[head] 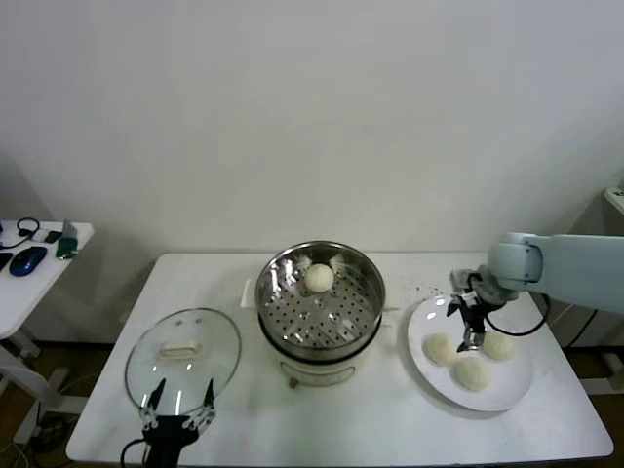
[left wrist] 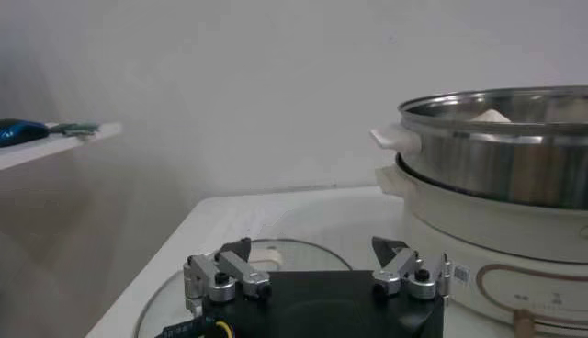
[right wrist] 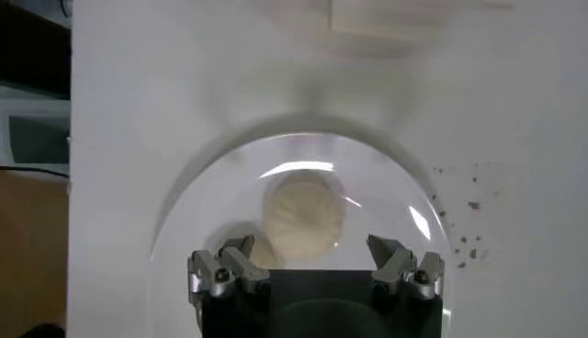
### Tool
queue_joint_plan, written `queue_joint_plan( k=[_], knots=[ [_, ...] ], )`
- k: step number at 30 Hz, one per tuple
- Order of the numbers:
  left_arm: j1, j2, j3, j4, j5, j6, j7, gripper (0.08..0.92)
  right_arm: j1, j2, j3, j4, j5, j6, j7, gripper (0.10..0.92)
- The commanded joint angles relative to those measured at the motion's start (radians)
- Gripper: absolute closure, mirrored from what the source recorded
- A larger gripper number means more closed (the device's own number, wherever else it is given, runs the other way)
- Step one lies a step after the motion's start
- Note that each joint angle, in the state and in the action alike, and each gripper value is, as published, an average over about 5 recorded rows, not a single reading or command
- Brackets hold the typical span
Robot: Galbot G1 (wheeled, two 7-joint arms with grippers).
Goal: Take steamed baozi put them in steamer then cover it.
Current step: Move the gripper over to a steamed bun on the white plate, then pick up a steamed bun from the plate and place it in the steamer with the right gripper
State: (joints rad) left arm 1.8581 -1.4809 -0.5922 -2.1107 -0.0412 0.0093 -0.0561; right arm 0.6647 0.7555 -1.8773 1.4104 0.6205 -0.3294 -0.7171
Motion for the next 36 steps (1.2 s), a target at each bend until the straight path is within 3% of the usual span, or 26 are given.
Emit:
queue_joint_plan(
  k=[1,9,23,29,36],
  knots=[
    [0.002,-0.001,-0.001,0.002,-0.001,-0.002,-0.001,0.177,-0.206,0.019,0.129,-0.079,-0.060,-0.038,0.023,0.203],
    [0.003,-0.003,-0.003,0.010,-0.003,-0.005,-0.003,0.177,-0.253,0.036,0.188,-0.127,-0.093,-0.033,0.028,0.205],
    [0.000,-0.007,-0.001,0.003,-0.004,0.000,-0.004,0.177,-0.168,0.036,0.155,-0.114,-0.123,-0.005,-0.028,0.325],
    [-0.002,-0.008,-0.002,0.000,-0.004,0.003,-0.007,0.177,0.019,0.060,0.069,-0.096,-0.066,0.025,-0.068,0.330],
    [-0.007,-0.006,0.002,-0.015,-0.006,0.011,-0.007,0.177,0.376,0.105,-0.078,0.027,0.079,0.058,-0.131,0.330]
  ],
)
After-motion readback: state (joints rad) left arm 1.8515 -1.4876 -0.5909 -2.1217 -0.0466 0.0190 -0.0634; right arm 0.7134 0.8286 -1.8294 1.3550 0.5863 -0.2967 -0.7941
